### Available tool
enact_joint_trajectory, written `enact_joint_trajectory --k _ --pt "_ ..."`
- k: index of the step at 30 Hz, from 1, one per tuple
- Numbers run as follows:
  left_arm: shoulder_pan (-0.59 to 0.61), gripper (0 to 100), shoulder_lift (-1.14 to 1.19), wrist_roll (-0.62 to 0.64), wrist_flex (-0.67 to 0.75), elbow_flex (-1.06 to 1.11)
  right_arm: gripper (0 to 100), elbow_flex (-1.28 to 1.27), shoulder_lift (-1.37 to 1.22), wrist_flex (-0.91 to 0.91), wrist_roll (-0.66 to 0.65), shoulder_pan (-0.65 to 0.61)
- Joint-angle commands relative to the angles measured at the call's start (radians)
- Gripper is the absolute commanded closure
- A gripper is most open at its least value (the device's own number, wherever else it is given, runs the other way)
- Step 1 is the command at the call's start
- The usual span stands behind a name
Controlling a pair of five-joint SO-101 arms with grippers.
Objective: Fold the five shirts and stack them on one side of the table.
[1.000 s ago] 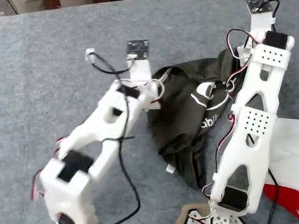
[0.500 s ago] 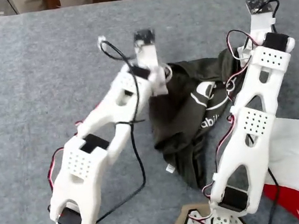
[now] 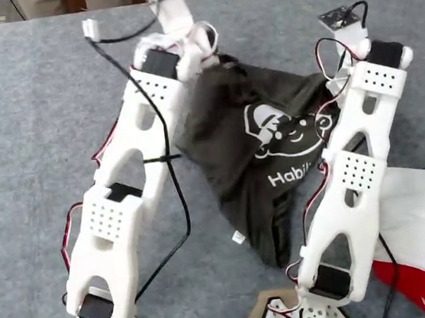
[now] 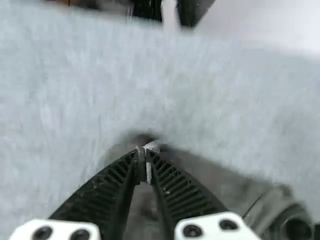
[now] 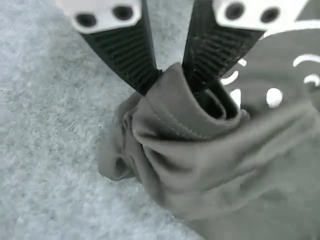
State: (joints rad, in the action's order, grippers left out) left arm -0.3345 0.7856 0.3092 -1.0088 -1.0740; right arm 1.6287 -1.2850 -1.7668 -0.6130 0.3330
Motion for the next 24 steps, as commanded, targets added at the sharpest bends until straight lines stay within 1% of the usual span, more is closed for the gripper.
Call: enact_joint_trajectory --k 1,3,4,6,8,12,14,15,16,19,21,24 --pt "-0.031 98 0.073 0.017 0.078 -0.064 98.9 0.038 0.096 -0.018 -0.026 -0.012" --pt "-0.031 98 0.147 0.034 0.166 -0.072 98.8 0.039 0.097 -0.018 -0.028 0.002" --pt "-0.031 98 0.177 0.048 0.187 -0.087 97.7 0.041 0.097 -0.017 -0.034 0.010" --pt "-0.031 98 0.196 0.064 0.143 -0.135 93.1 0.039 0.111 -0.018 -0.066 0.025" --pt "-0.012 96 0.189 0.061 0.025 -0.192 87.4 0.038 0.139 -0.020 -0.078 0.036" --pt "0.089 85 0.168 0.060 -0.293 -0.359 76.9 0.027 0.208 -0.021 -0.061 0.028" --pt "0.144 82 0.168 0.057 -0.431 -0.440 73.5 -0.004 0.246 -0.021 -0.038 0.005" --pt "0.164 81 0.173 0.034 -0.485 -0.470 72.5 -0.027 0.269 -0.021 -0.031 -0.010" --pt "0.176 82 0.177 -0.015 -0.535 -0.494 72.0 -0.059 0.295 -0.021 -0.020 -0.025" --pt "0.172 81 0.196 -0.173 -0.660 -0.532 72.0 -0.177 0.392 -0.021 -0.009 -0.074" --pt "0.166 81 0.205 -0.244 -0.733 -0.551 72.0 -0.277 0.492 -0.021 0.023 -0.113" --pt "0.203 82 0.213 -0.262 -0.752 -0.554 72.0 -0.466 0.682 -0.020 0.041 -0.183"
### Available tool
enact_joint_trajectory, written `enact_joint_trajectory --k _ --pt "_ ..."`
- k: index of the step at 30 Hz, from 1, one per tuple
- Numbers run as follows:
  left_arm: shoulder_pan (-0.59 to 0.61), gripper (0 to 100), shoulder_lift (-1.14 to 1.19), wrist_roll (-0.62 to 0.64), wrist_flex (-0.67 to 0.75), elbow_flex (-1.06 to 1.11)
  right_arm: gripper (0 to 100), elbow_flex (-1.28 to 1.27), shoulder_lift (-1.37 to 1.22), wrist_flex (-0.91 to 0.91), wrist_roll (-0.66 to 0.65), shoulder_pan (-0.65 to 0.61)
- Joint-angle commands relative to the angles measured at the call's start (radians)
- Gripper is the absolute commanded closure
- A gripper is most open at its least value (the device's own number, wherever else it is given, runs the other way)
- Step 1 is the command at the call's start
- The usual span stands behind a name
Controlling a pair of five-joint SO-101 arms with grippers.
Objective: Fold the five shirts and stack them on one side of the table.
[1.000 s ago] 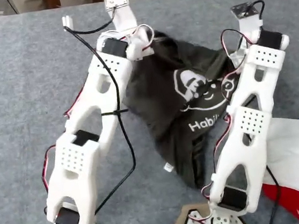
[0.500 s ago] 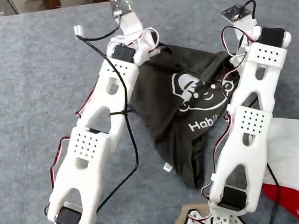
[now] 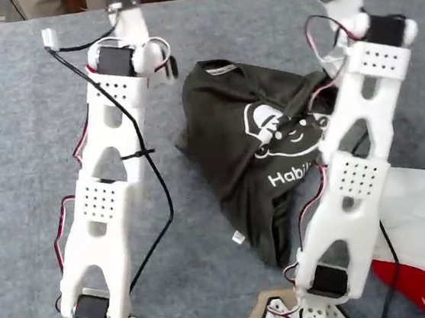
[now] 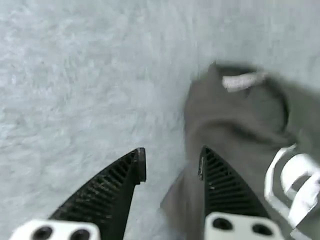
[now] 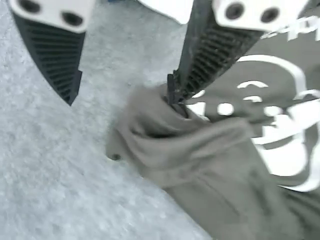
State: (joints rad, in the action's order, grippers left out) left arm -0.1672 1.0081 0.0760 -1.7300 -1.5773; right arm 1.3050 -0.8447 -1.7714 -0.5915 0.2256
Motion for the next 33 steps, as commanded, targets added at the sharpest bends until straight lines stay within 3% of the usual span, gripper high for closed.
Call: enact_joint_trajectory --k 1,5,7,12,17,20,24,33 --pt "0.057 82 -0.012 -0.026 -0.031 -0.052 72.0 -0.197 0.297 -0.014 0.020 -0.108" --pt "0.170 93 -0.047 -0.026 -0.035 -0.040 72.0 -0.375 0.437 0.008 0.002 -0.272" --pt "0.235 93 -0.071 -0.023 -0.035 0.020 72.0 -0.409 0.430 0.043 0.000 -0.349" --pt "0.359 93 -0.194 0.005 -0.035 0.290 72.0 -0.372 0.294 0.166 0.005 -0.478" --pt "0.376 93 -0.309 0.008 -0.028 0.595 72.0 -0.229 0.087 0.290 0.000 -0.545" --pt "0.376 93 -0.321 0.020 0.048 0.736 72.0 -0.127 -0.035 0.321 0.003 -0.522" --pt "0.364 93 -0.332 0.032 0.186 0.875 72.0 0.048 -0.094 0.218 0.023 -0.406" --pt "0.176 92 -0.364 0.038 0.169 0.807 72.0 0.277 -0.101 -0.015 -0.037 -0.145"
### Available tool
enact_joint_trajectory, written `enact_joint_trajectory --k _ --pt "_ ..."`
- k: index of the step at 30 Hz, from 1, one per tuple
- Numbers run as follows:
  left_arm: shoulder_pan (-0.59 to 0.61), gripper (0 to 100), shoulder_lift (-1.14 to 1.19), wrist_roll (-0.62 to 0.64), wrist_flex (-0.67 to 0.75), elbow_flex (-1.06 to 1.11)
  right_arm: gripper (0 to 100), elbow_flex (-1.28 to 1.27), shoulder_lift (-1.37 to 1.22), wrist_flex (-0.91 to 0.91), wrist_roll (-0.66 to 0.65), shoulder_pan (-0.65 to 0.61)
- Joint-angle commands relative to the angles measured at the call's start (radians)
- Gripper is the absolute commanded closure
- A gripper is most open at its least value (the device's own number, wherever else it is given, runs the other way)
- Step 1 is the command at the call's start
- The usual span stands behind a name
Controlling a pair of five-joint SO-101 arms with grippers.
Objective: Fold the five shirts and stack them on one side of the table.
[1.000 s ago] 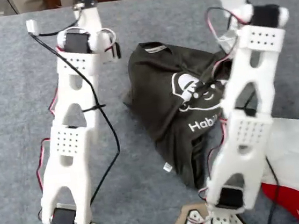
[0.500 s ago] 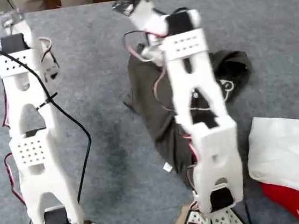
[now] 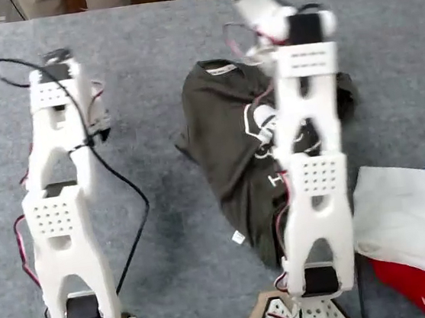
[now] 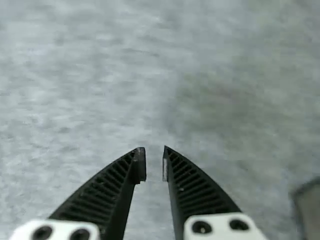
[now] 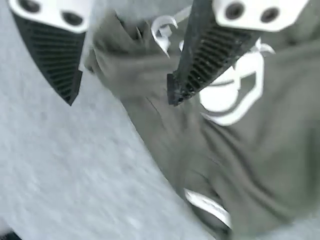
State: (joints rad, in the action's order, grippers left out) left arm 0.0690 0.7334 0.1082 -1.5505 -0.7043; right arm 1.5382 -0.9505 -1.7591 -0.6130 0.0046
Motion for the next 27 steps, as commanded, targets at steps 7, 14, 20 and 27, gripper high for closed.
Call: enact_joint_trajectory --k 7,14,20,27 --pt "-0.084 92 -0.062 0.097 0.098 0.029 72.0 -0.157 0.001 -0.023 -0.058 0.065" --pt "0.015 92 -0.030 0.097 0.141 0.031 72.1 -0.318 0.001 -0.023 -0.117 0.130" --pt "-0.005 92 -0.027 0.092 0.140 0.041 72.1 -0.438 -0.028 0.058 -0.129 0.124" --pt "-0.002 92 -0.021 0.069 0.140 0.043 99.5 -0.410 -0.170 0.158 -0.044 0.085"
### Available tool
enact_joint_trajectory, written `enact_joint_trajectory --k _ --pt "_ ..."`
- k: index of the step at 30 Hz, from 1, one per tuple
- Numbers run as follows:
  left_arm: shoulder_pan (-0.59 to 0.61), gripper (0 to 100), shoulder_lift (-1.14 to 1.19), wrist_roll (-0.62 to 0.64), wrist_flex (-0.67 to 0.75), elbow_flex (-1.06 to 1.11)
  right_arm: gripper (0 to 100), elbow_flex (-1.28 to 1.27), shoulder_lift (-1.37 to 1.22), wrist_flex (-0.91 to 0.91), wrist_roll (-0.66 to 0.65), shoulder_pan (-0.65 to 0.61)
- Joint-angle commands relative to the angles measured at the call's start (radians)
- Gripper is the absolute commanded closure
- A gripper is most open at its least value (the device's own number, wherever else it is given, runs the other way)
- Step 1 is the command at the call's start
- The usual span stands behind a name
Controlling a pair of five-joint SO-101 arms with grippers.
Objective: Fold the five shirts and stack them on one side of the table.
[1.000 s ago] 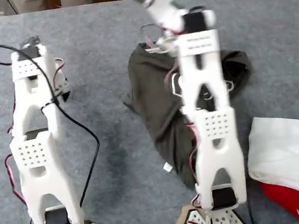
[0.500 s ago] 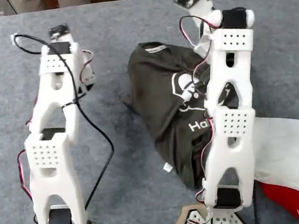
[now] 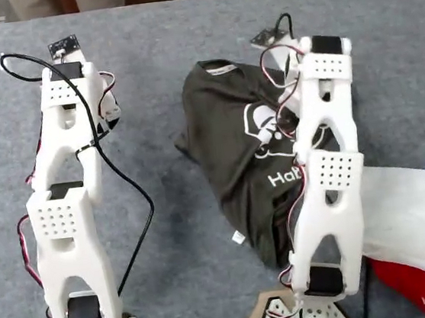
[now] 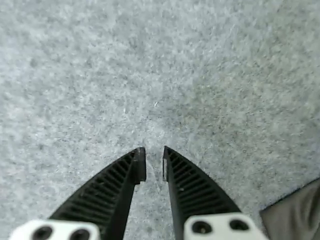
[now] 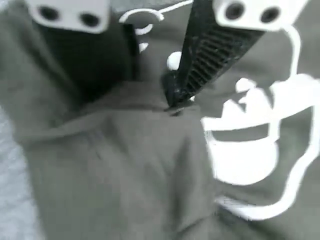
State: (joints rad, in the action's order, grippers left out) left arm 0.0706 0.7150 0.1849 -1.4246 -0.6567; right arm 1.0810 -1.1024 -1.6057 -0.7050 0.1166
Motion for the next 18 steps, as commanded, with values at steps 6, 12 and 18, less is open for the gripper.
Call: enact_joint_trajectory --k 6,12,18 --pt "-0.003 92 0.068 -0.008 0.015 -0.017 99.3 0.311 -0.022 -0.043 0.115 -0.107" --pt "0.000 92 0.071 -0.008 0.015 -0.017 99.3 0.593 -0.007 -0.164 0.120 -0.249" --pt "0.021 92 0.079 -0.008 0.026 -0.028 99.3 0.570 0.140 -0.114 0.232 -0.328"
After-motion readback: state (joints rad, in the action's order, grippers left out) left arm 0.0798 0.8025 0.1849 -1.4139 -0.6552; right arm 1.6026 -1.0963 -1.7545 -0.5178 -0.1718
